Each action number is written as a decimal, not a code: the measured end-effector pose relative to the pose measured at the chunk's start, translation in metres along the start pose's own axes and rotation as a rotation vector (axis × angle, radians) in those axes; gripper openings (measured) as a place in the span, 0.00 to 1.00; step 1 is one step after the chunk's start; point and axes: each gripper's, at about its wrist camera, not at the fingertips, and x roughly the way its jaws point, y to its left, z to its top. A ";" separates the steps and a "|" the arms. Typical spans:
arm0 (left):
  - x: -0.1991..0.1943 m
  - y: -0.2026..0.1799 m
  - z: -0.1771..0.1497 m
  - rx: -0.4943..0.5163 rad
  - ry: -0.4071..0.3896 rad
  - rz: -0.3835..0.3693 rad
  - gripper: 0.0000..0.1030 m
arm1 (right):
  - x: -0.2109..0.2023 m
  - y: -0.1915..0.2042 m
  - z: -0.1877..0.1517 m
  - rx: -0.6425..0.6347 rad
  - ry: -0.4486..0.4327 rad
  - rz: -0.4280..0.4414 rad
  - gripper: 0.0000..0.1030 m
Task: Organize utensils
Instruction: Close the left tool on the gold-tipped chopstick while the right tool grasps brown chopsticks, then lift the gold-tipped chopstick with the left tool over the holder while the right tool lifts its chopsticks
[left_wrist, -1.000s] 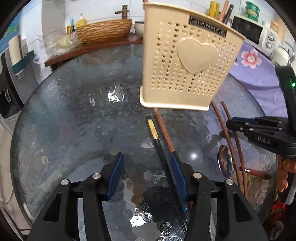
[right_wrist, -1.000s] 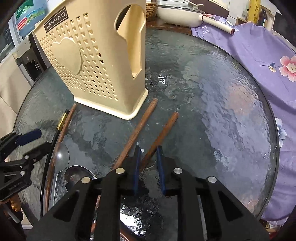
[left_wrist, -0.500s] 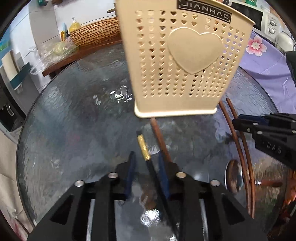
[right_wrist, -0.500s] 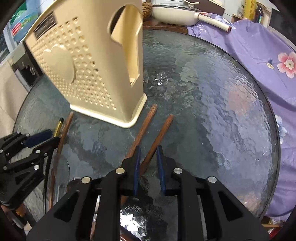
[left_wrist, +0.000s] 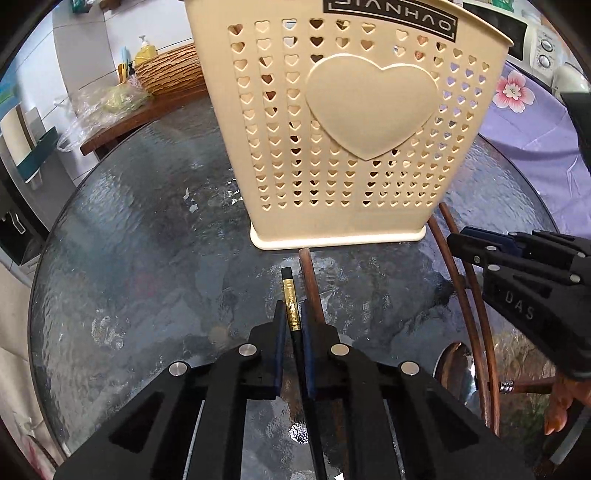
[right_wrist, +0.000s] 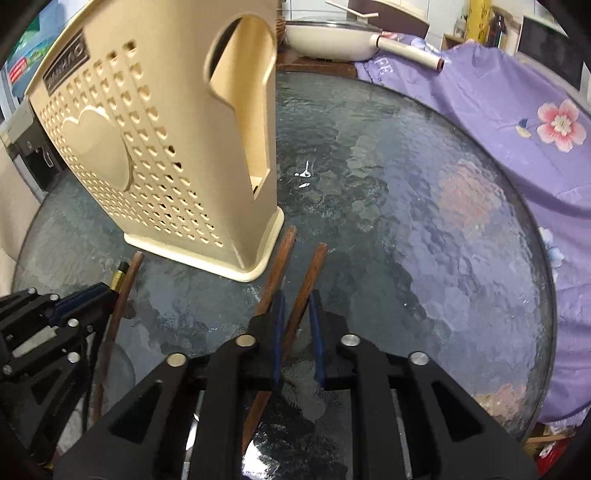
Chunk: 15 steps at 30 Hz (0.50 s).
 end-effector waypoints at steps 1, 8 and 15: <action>0.002 0.002 0.001 -0.001 -0.002 0.000 0.08 | 0.000 0.000 0.000 0.000 -0.004 -0.002 0.12; 0.005 0.006 0.004 -0.034 -0.012 -0.019 0.07 | 0.000 -0.008 -0.002 0.045 -0.019 0.030 0.11; 0.006 0.019 0.005 -0.086 -0.023 -0.057 0.07 | 0.001 -0.022 0.000 0.119 -0.031 0.122 0.10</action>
